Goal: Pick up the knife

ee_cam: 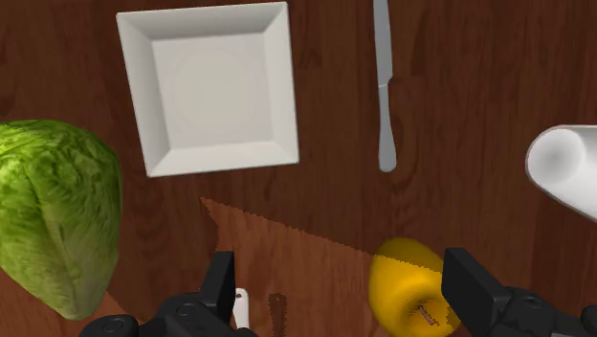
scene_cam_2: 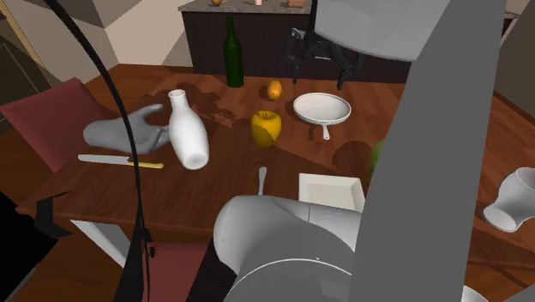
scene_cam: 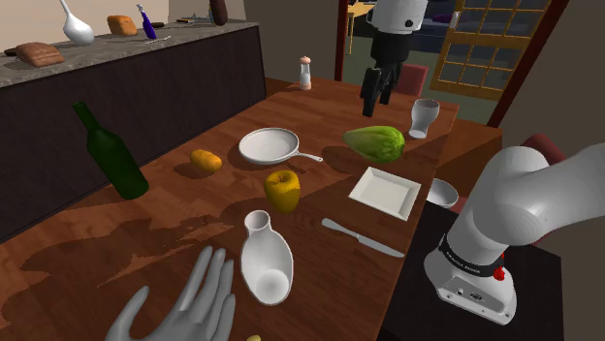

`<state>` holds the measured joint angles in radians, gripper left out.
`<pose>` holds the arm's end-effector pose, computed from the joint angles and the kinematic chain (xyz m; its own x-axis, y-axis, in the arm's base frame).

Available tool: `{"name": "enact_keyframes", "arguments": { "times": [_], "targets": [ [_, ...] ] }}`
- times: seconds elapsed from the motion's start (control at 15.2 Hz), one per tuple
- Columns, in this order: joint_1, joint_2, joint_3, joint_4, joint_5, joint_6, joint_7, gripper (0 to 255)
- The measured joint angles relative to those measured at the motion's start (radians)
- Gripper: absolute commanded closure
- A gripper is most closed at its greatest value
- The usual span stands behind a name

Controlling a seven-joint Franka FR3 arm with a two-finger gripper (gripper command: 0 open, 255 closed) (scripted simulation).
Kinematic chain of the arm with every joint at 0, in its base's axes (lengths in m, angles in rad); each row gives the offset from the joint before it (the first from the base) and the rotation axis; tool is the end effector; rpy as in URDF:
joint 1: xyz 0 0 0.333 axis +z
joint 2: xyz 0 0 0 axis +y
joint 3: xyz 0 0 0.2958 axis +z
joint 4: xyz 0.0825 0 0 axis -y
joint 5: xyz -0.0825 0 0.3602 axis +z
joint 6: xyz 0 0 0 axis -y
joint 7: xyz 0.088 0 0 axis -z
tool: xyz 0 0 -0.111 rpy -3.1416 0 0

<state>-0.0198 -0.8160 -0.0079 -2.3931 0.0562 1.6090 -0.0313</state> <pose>0.2933 -0.0027 0.5680 0.9994 0.0037 0.0337 0.0058 -0.9981 -0.0609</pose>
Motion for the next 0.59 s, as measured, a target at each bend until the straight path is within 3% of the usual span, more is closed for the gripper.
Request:
{"name": "enact_keyframes", "arguments": {
  "times": [0.2,0.59],
  "targets": [
    [0.006,-0.012,0.024,-0.044,0.002,0.032,0.016,0],
    [0.045,-0.049,0.146,-0.212,0.023,0.159,0.1,0]
  ]
}}
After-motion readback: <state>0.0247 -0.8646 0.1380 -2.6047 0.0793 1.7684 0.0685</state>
